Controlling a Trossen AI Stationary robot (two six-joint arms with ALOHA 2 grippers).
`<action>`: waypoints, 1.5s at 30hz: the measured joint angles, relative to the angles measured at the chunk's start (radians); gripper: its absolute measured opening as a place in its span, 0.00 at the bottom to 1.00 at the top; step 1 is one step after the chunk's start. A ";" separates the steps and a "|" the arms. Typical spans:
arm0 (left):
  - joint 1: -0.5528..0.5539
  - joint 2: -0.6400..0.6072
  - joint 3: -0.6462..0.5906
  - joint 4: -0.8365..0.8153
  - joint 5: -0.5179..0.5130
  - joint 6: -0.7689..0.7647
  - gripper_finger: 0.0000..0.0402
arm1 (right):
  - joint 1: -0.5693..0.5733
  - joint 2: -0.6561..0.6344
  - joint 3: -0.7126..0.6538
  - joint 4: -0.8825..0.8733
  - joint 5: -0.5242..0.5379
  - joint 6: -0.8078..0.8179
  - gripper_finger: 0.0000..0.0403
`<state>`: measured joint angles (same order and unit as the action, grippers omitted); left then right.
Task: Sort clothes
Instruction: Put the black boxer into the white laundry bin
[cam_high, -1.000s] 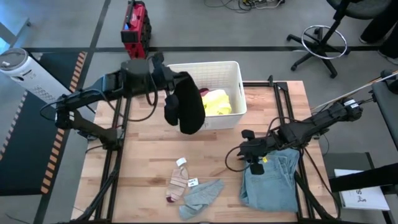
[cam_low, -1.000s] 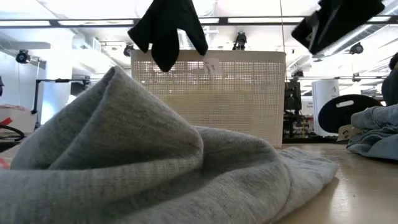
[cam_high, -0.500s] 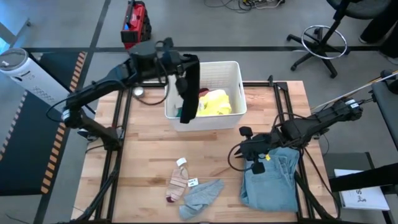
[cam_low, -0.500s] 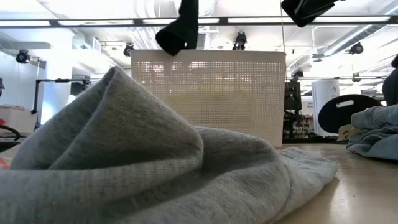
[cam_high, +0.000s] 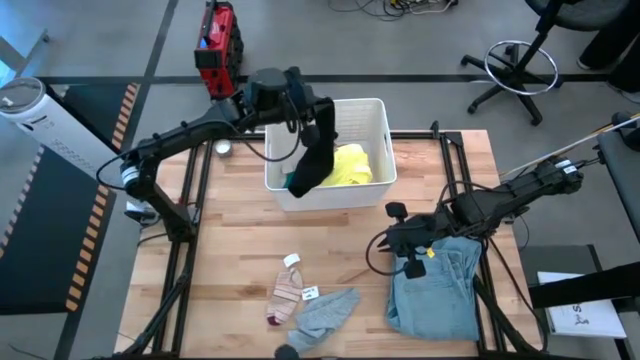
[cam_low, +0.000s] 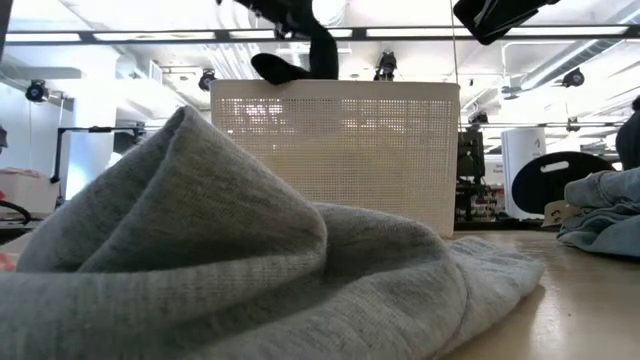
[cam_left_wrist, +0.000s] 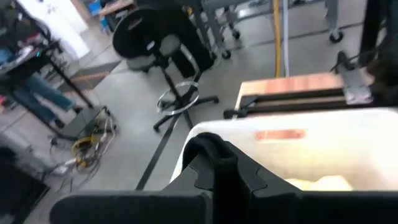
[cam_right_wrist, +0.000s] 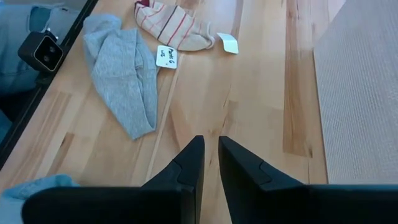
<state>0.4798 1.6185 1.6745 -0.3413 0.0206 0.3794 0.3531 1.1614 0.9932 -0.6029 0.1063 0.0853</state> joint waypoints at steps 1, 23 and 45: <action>0.011 0.006 0.000 -0.007 0.000 -0.001 0.00 | 0.000 0.000 0.000 0.000 0.000 0.000 0.08; 0.221 0.080 -0.001 -0.060 0.101 -0.053 0.00 | 0.000 0.000 0.000 -0.030 0.001 -0.009 0.07; 0.000 0.054 -0.001 -0.445 0.302 -0.004 0.11 | 0.000 0.000 -0.001 -0.036 0.000 -0.018 0.06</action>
<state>0.4794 1.6722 1.6733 -0.7868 0.3222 0.3753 0.3529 1.1614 0.9924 -0.6393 0.1066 0.0669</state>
